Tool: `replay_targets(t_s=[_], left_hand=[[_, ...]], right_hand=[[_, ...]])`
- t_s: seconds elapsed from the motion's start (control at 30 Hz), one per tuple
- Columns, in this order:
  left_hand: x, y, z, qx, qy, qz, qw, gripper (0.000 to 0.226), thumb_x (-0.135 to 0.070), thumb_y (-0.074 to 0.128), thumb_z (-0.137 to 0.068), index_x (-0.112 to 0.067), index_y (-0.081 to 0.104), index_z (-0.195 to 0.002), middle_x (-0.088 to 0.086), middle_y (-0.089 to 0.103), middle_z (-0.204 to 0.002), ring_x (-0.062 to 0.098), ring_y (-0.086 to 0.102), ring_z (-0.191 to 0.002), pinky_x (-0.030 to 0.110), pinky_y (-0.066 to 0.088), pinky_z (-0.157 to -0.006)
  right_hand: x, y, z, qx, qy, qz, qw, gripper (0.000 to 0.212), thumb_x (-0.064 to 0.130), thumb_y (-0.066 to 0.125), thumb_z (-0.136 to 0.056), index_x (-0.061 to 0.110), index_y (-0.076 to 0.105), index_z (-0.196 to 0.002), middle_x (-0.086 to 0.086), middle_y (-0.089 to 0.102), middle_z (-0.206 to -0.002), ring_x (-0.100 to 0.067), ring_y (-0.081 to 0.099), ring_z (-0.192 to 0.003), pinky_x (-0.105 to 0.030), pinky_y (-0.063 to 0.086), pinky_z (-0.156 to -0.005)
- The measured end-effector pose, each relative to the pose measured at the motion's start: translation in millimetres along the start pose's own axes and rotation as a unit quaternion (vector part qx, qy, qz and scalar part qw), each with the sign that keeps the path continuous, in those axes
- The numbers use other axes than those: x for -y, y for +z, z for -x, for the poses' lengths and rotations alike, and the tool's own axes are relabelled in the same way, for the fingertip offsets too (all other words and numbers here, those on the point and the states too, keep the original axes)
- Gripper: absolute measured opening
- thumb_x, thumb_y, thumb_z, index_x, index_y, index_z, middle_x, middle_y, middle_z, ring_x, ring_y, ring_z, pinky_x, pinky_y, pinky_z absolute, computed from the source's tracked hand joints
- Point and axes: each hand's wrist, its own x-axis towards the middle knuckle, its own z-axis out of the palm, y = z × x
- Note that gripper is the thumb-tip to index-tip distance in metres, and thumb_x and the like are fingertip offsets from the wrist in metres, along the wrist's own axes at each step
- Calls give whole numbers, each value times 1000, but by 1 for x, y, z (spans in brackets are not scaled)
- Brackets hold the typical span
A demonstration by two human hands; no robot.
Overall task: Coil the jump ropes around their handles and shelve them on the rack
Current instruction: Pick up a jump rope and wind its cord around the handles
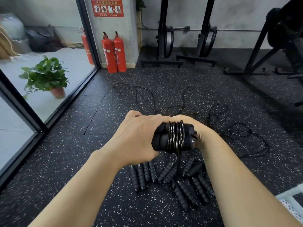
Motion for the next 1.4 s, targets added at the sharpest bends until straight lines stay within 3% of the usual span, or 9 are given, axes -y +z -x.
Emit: replay_targets(t_s=[0.13,0.3,0.37,0.43,0.6,0.83,0.93,1.17,1.4], left_hand=[[-2,-1,0,-17,-33,46,998,45,-30,70,-71,-35,55,-113,-17,62,-83,6,60,-81,29,41,-85],[6,-3,-5,-73,-199,166,963,31,-20,74,-69,-28,48,-84,-9,59,-77,19,58,-70,29,44,-59],[19,-2,-7,-78,-265,177,945,25,-22,74,-70,-22,52,-83,-3,60,-75,20,56,-62,27,42,-53],[30,-2,-6,-73,-318,196,925,23,-22,74,-71,-14,56,-84,0,59,-71,18,54,-56,24,39,-49],[51,0,-2,-53,-381,238,892,18,-19,73,-72,-12,57,-76,-1,55,-63,15,48,-53,24,37,-49],[68,1,5,-83,-444,254,855,22,-21,73,-71,-6,64,-84,3,61,-69,20,53,-55,23,42,-52],[71,-1,7,-87,-457,256,847,16,-20,72,-73,-9,61,-76,3,59,-65,18,51,-50,17,36,-43],[66,2,2,-69,-452,139,878,15,-26,64,-78,-16,55,-73,0,59,-71,21,56,-59,24,39,-54],[37,12,-8,-28,-328,-139,934,20,-34,48,-91,-19,50,-78,-4,45,-69,26,53,-70,26,33,-56]], right_hand=[[-5,6,-2,-101,23,-55,993,33,7,30,-103,12,53,-79,-4,56,-47,-7,53,-32,-18,43,-37],[-4,27,-14,-178,24,72,981,26,5,33,-102,19,43,-83,4,36,-60,1,31,-39,-12,23,-42],[-6,30,-16,-212,-30,123,969,21,21,35,-103,19,53,-92,7,38,-57,-4,30,-43,-18,26,-47],[-10,31,-18,-214,-92,124,964,45,35,46,-100,9,64,-68,5,46,-46,-11,37,-42,-28,33,-53],[-8,39,-16,-195,-136,265,934,50,30,52,-97,6,50,-54,0,44,-45,-17,37,-45,-29,31,-53],[3,51,-6,-160,-91,388,903,41,35,50,-96,-1,63,-79,-9,56,-50,-15,60,-41,-39,55,-70],[8,60,-1,-146,-98,429,886,41,36,48,-98,1,67,-87,1,43,-45,-20,47,-42,-33,52,-63],[26,71,15,-158,-162,490,842,47,35,47,-97,6,46,-60,2,40,-49,-18,37,-48,-33,40,-55],[45,70,24,-273,-235,595,718,52,48,36,-99,19,33,-56,5,43,-60,-23,45,-64,-32,25,-54]])
